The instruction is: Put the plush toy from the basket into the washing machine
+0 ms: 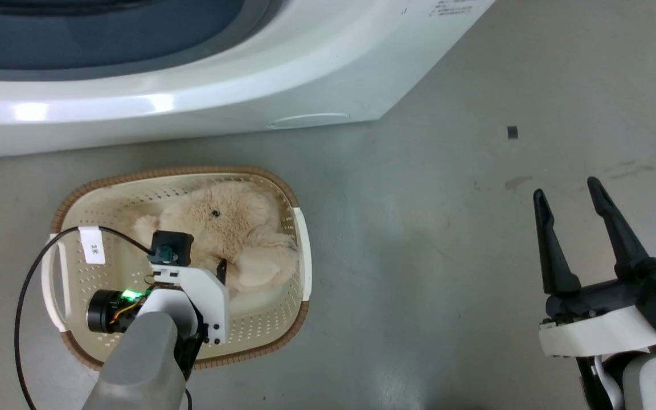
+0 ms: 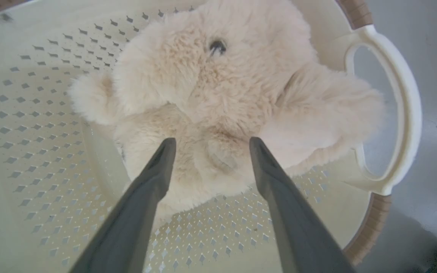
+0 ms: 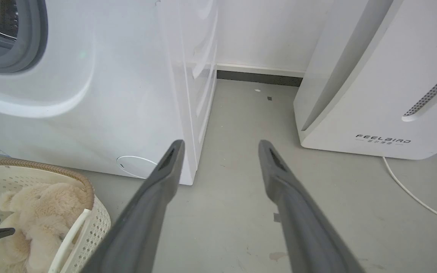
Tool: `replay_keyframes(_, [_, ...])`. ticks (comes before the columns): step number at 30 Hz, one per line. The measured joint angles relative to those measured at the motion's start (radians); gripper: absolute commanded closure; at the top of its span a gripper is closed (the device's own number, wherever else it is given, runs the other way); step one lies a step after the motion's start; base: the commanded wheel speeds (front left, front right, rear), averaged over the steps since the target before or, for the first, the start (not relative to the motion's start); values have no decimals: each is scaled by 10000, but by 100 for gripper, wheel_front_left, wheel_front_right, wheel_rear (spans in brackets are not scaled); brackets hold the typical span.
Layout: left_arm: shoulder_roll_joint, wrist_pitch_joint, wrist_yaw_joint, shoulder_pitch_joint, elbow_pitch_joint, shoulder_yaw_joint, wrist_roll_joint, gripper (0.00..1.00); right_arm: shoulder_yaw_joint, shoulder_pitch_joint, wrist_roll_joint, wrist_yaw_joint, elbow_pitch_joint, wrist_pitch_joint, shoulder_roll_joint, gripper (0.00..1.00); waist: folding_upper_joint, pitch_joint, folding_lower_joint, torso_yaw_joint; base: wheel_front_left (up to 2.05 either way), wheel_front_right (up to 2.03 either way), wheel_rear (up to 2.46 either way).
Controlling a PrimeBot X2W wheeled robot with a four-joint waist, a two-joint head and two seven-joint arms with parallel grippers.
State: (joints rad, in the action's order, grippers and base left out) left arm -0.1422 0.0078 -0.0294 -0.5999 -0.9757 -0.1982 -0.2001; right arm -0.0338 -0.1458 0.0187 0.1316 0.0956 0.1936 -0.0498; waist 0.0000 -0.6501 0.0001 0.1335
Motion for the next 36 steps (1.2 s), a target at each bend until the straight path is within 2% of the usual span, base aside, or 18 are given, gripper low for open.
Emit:
replay_keyframes(14, [-192, -15, -61, -918, -1423, -556, -309, 0, 19, -258, -6, 0, 117, 288, 0, 0, 0, -1055, 0, 233, 0, 0, 0])
replay_keyframes(27, [-221, -543, -6, -1989, -2706, -1064, -593, 0, -17, -341, -35, 0, 249, 562, 0, 0, 0, -2009, 0, 424, 0, 0, 0])
replay_keyframes(28, [-207, -552, -17, -2054, -2801, -1085, -662, 73, -15, -346, -44, 0, 249, 571, 0, 0, 0, -2068, 0, 422, 0, 0, 0])
replay_keyframes(29, [-196, -583, -44, -2103, -2897, -1110, -717, 100, -13, -360, -77, 0, 247, 593, 0, 0, 0, -2119, -1, 419, 0, 0, 0])
replay_keyframes(36, [-130, -807, -102, -2048, -3120, -1141, -951, 100, 23, -471, -107, 0, 140, 596, 0, 0, 0, -1771, 0, 365, 0, 0, 0])
